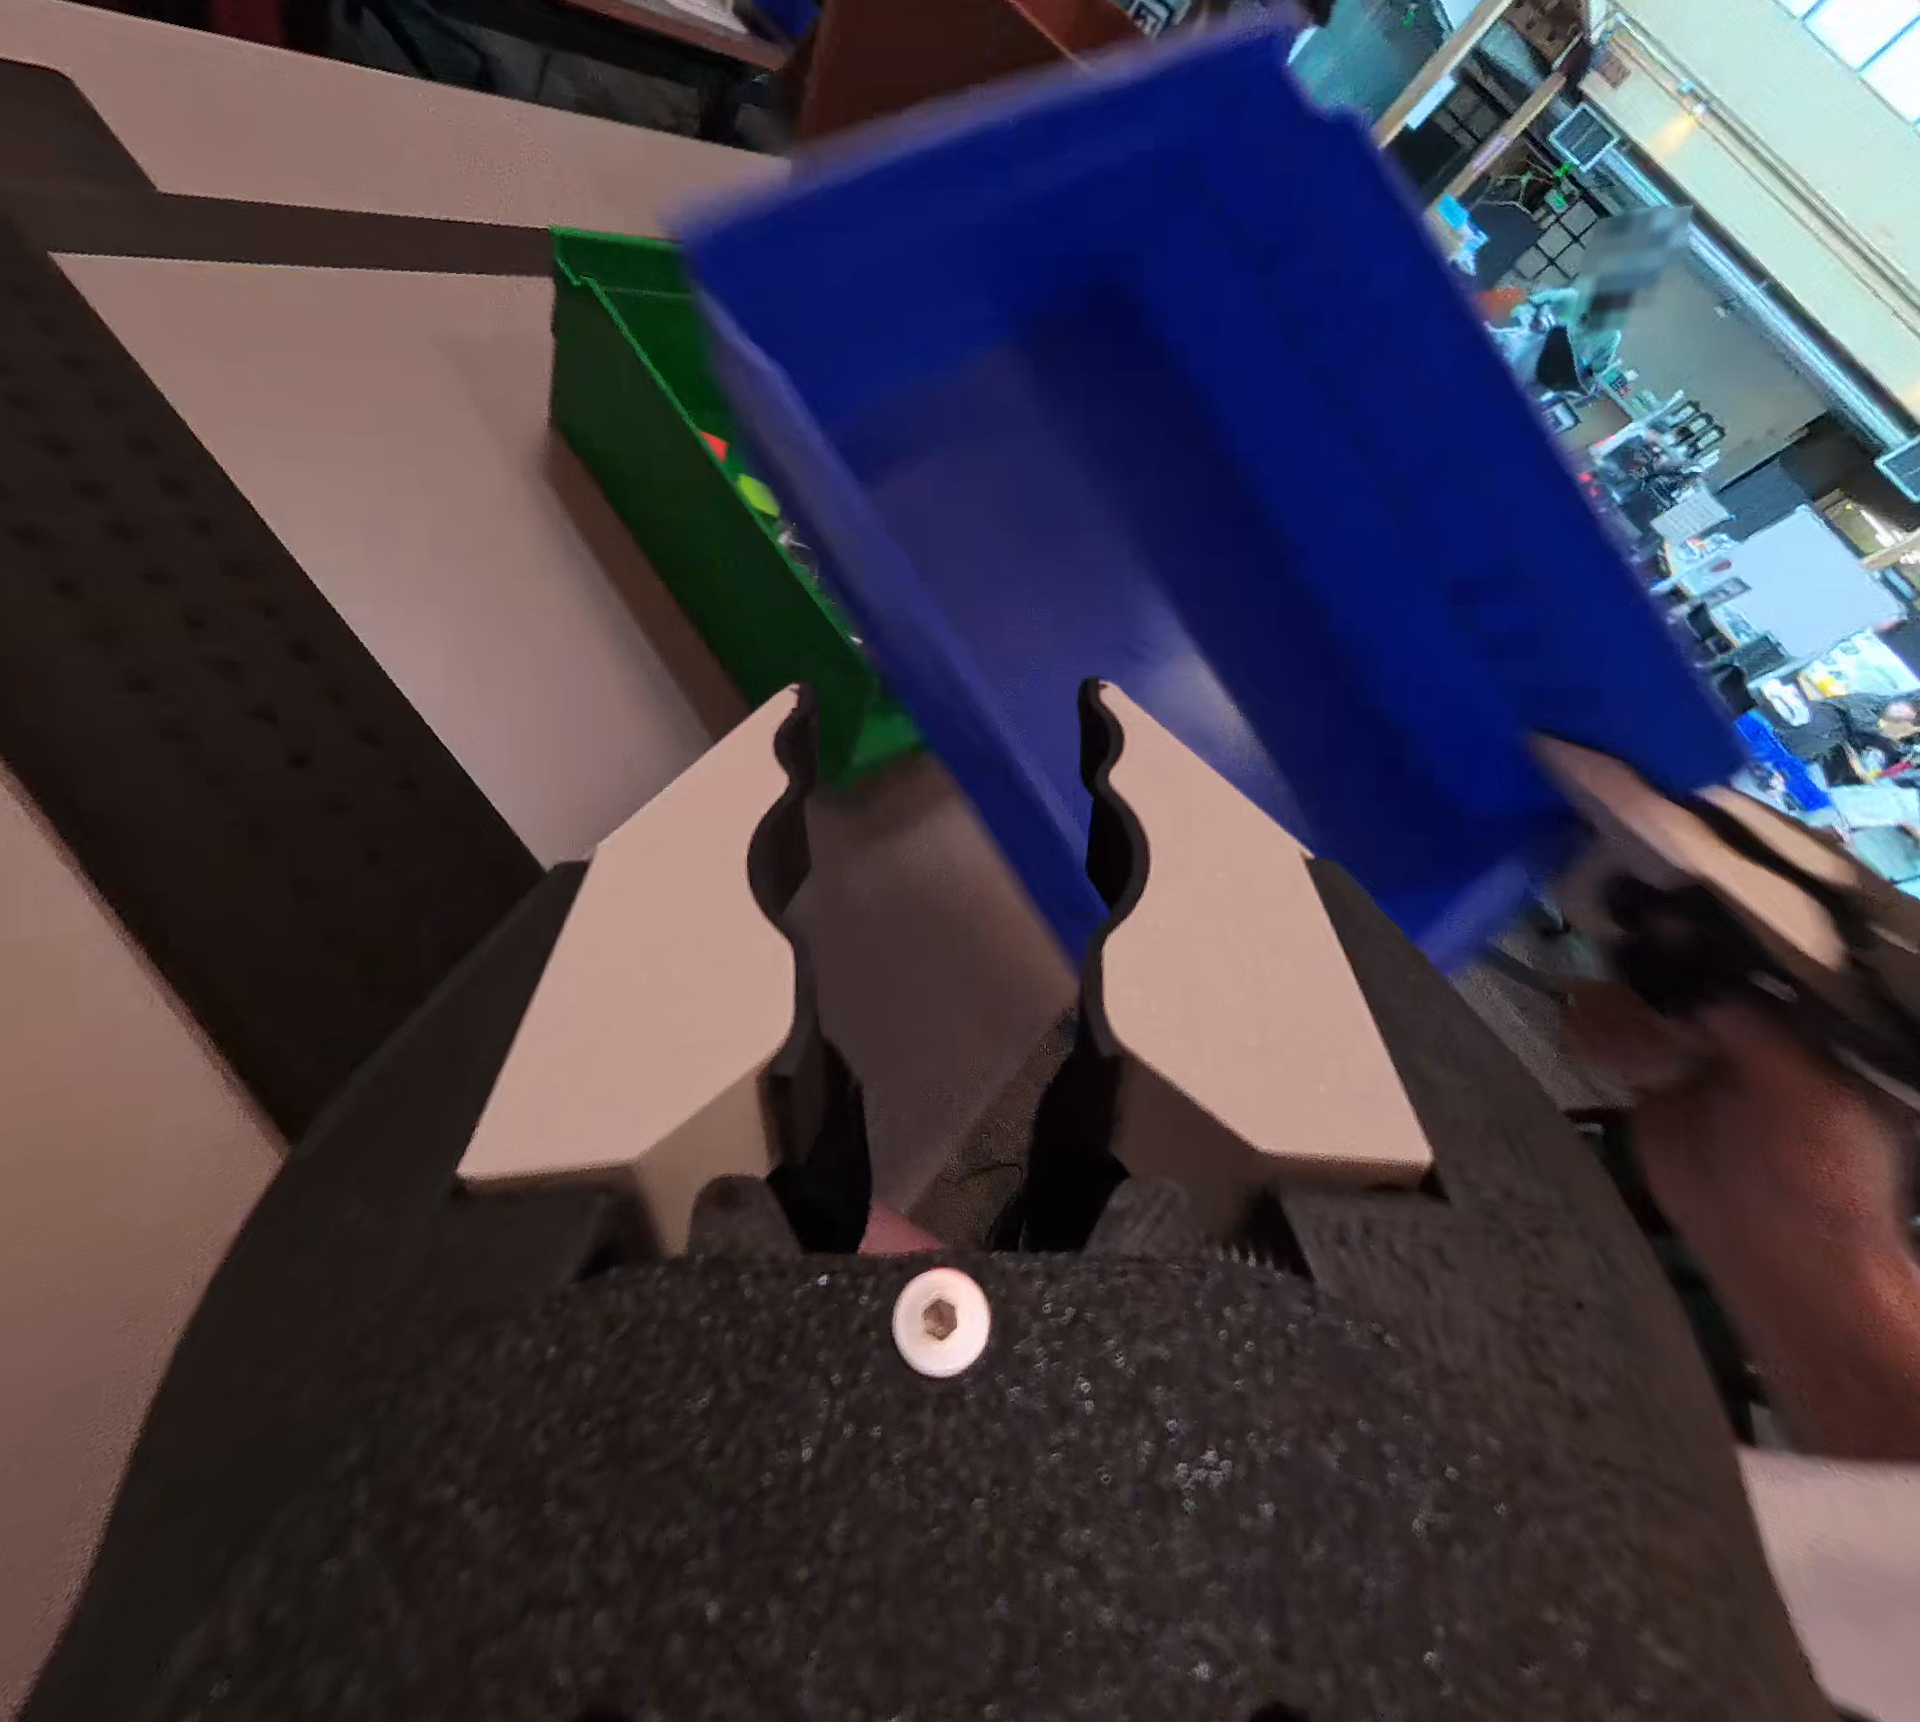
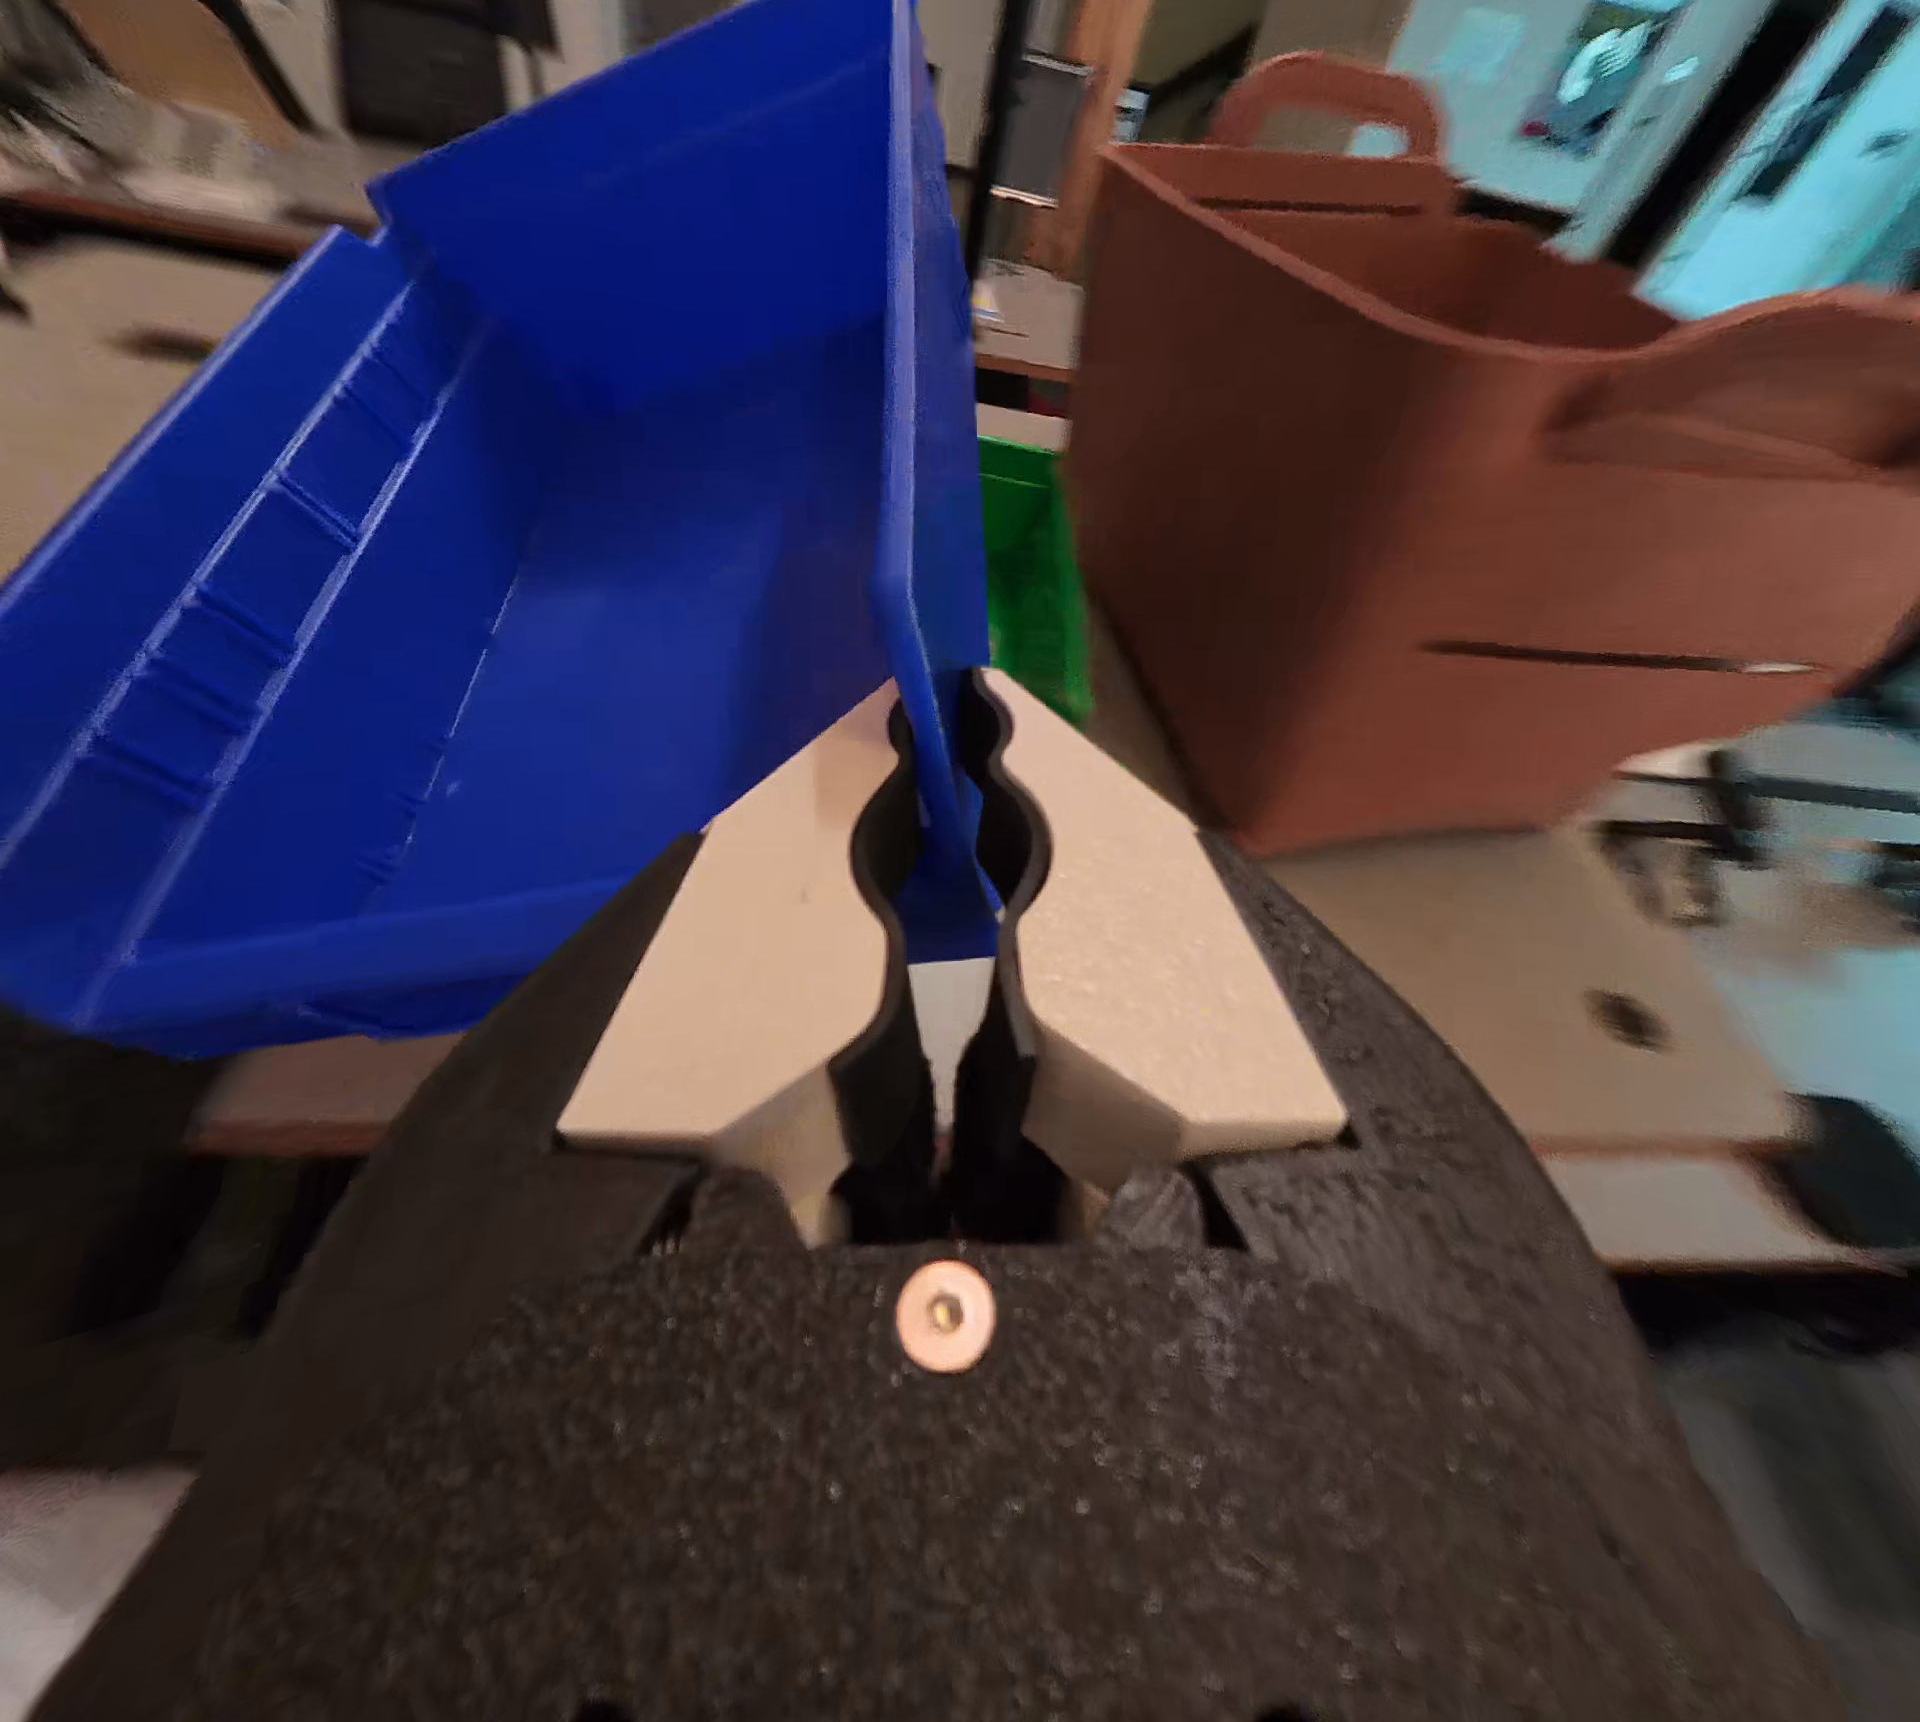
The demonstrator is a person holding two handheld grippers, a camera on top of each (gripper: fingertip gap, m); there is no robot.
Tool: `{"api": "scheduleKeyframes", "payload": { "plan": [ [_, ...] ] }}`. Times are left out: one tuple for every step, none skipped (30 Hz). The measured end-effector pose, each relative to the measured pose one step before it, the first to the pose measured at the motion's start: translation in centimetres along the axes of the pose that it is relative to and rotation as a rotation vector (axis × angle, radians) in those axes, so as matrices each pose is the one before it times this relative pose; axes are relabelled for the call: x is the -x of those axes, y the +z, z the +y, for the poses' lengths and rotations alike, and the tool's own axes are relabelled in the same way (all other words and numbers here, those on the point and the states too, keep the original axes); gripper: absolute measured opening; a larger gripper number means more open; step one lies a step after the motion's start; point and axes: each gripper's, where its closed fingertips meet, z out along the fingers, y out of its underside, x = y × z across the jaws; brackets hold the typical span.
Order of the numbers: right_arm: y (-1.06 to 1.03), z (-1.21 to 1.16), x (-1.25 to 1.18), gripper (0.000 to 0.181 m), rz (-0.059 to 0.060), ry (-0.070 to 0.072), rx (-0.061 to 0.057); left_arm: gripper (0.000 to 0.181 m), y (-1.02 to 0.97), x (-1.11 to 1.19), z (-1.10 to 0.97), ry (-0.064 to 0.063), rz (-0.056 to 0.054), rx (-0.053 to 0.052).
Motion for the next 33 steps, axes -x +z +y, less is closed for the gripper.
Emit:
{"api": "scheduleKeyframes", "payload": {
  "plan": [
    [-1.725, -0.134, -2.083, 0.003, 0.0526, -0.0789, 0.0199, 0.051, 1.734, 1.762, -0.386, -0.008, -0.0278, 0.0174],
    [-1.561, 0.013, -2.05, 0.004, 0.0527, -0.0751, 0.0149, 0.052, 2.504, 1.991, 0.094, 0.0008, -0.0337, 0.0466],
    [-1.281, 0.256, -1.944, 0.004, 0.0495, -0.0729, 0.0205, 0.052, 3.183, 1.481, 0.497, 0.0038, -0.0126, 0.0748],
    [-0.996, 0.505, -1.793, 0.005, 0.0446, -0.0644, 0.0278, 0.053, 3.39, 0.698, 0.341, -0.0076, 0.0086, 0.0783],
    [-0.721, 0.676, -1.597, 0.005, 0.0377, -0.0462, 0.0277, 0.055, 3.207, 0.0, -0.205, -0.0204, 0.0312, 0.0471],
    [-0.488, 0.888, -1.338, 0.005, 0.0332, -0.0389, 0.0289, 0.055, 2.963, 0.238, -0.16, -0.0222, 0.0102, 0.0461],
    [-0.276, 1.133, -1.066, 0.005, 0.0304, -0.027, 0.0301, 0.061, 2.531, 0.574, -0.154, -0.0153, -0.0228, 0.05],
    [-0.107, 1.168, -0.783, 0.005, 0.0242, -0.0041, 0.0196, 0.062, 1.907, 0.615, -0.531, -0.0013, -0.0404, 0.0166],
    [0.078, 1.155, -0.53, 0.005, 0.0159, 0.0104, 0.0129, 0.062, 1.591, 0.577, -0.44, 0.0029, -0.0432, 0.0087],
    [0.253, 1.067, -0.344, 0.005, 0.0089, 0.0187, 0.0117, 0.062, 1.461, 0.382, 0.021, 0.0019, -0.0309, 0.0395],
    [0.355, 0.912, -0.165, 0.005, -0.0006, 0.0268, 0.0099, 0.061, 1.255, 0.524, 0.06, 0.0061, -0.0394, 0.0379],
    [0.407, 0.722, -0.05, 0.005, -0.0053, 0.03, 0.0073, 0.062, 0.965, -0.103, 0.025, -0.0135, 0.0049, 0.0328],
    [0.376, 0.534, 0.075, 0.005, -0.0079, 0.0267, 0.0008, 0.051, 0.637, -0.164, -0.041, -0.0207, 0.0091, 0.0295],
    [0.292, 0.373, 0.107, 0.005, -0.0058, 0.0153, -0.0022, 0.046, 0.305, 0.379, -0.223, 0.0035, -0.035, 0.0134],
    [0.165, 0.258, 0.089, 0.005, -0.0072, 0.0172, -0.0071, 0.038, 0.132, 0.452, -0.215, 0.0115, -0.0422, 0.0109],
    [0.114, 0.325, 0.038, 0.005, -0.0078, 0.0221, -0.0051, 0.027, 0.014, 0.671, -0.128, 0.0109, -0.0517, 0.0183],
    [0.086, 0.515, -0.02, 0.005, -0.0134, 0.0253, 0.0023, 0.015, -0.06, 0.996, -0.065, 0.0209, -0.0678, 0.0211],
    [0.037, 0.456, 0.017, 0.005, -0.0291, 0.0483, -0.0071, 0.006, -0.133, 1.19, -0.133, 0.0247, -0.0692, 0.0131],
    [0.048, 0.526, 0.068, 0.005, -0.0309, 0.0498, -0.0042, 0.004, -0.15, 1.058, -0.126, 0.0239, -0.0431, 0.0113],
    [0.085, 0.427, 0.131, 0.005, -0.0231, 0.0531, -0.0093, 0.004, -0.221, 0.855, -0.083, 0.0078, -0.0121, 0.0161],
    [0.108, 0.405, 0.085, 0.005, -0.01, 0.0341, -0.0074, 0.003, -0.273, 0.778, -0.082, -0.0125, 0.0009, 0.0173],
    [0.09, 0.215, 0.088, 0.005, -0.0176, 0.0372, -0.0142, 0.003, -0.375, 0.764, -0.152, -0.0033, -0.0028, 0.0095],
    [0.149, 0.263, 0.04, 0.004, -0.0195, 0.0362, -0.0065, 0.003, -0.518, 0.667, -0.105, 0.0039, -0.0009, 0.0106],
    [0.327, 0.357, 0.08, 0.005, -0.019, 0.0317, -0.002, 0.004, -0.687, 0.5, -0.021, 0.0001, 0.0091, 0.0109],
    [0.5, 0.304, 0.238, 0.004, -0.0212, 0.0235, -0.0044, 0.004, -0.828, 0.464, -0.085, -0.0051, 0.0061, -0.0021],
    [0.704, 0.232, 0.443, 0.004, -0.0226, 0.0147, -0.0075, 0.005, -0.884, 0.64, -0.06, -0.0027, -0.0105, -0.0042],
    [0.903, 0.264, 0.569, 0.005, -0.0198, 0.01, -0.0021, 0.005, -0.88, 0.883, 0.071, 0.0075, -0.0262, 0.0005],
    [1.057, 0.223, 0.655, 0.005, -0.0197, 0.0162, 0.0008, 0.005, -0.851, 1.074, 0.279, 0.0159, -0.0305, 0.0055],
    [1.156, 0.167, 0.691, 0.005, -0.0186, 0.0154, -0.0005, 0.005, -0.863, 1.295, 0.376, -0.0015, -0.0255, 0.0],
    [1.248, 0.165, 0.638, 0.005, -0.0141, 0.01, -0.0015, 0.005, -0.86, 1.509, 0.514, -0.0139, -0.0215, -0.0025],
    [1.278, 0.138, 0.581, 0.005, -0.0128, 0.0151, -0.0038, 0.005, -0.892, 1.693, 0.648, -0.0194, -0.019, -0.005],
    [1.282, 0.16, 0.538, 0.005, -0.0116, 0.0159, -0.0019, 0.005, -0.881, 1.854, 0.769, -0.0258, -0.0167, -0.0062],
    [1.291, 0.247, 0.476, 0.004, -0.0092, 0.0131, 0.0049, 0.005, -0.902, 1.972, 0.903, -0.026, -0.0143, -0.0034]
  ]
}}
